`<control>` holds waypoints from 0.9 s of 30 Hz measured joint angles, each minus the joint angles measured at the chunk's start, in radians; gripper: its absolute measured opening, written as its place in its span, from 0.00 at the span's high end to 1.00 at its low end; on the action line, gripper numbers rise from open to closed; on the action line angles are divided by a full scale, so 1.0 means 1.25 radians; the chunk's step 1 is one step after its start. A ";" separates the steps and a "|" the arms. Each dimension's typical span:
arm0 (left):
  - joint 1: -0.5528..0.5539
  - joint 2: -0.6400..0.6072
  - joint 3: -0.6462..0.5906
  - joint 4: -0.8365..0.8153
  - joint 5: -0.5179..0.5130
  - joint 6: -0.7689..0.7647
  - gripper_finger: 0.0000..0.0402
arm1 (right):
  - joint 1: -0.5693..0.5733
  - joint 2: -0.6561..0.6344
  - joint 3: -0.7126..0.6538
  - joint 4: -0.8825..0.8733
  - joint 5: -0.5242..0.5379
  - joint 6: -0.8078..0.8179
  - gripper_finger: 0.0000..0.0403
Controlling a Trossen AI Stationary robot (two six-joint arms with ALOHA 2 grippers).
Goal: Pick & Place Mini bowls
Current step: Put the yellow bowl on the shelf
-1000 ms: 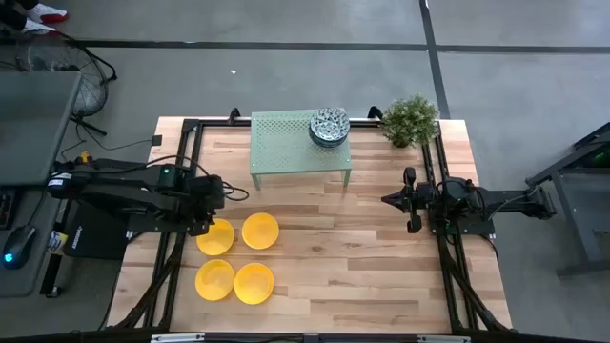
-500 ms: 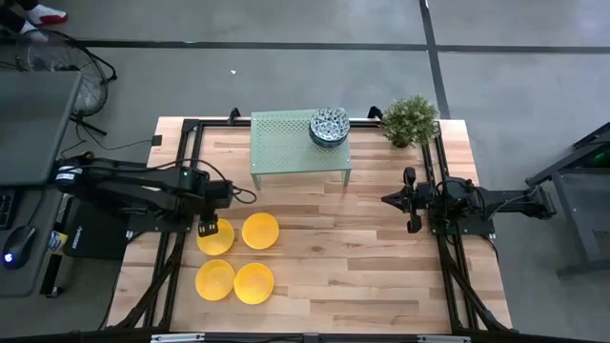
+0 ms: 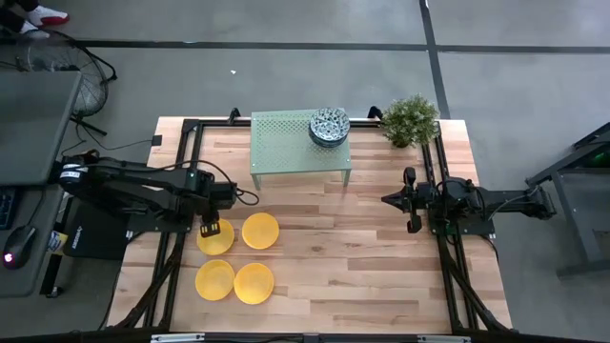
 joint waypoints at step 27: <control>0.001 -0.057 0.170 -0.147 0.033 -0.094 1.00 | 0.000 0.000 0.000 0.000 0.000 0.000 1.00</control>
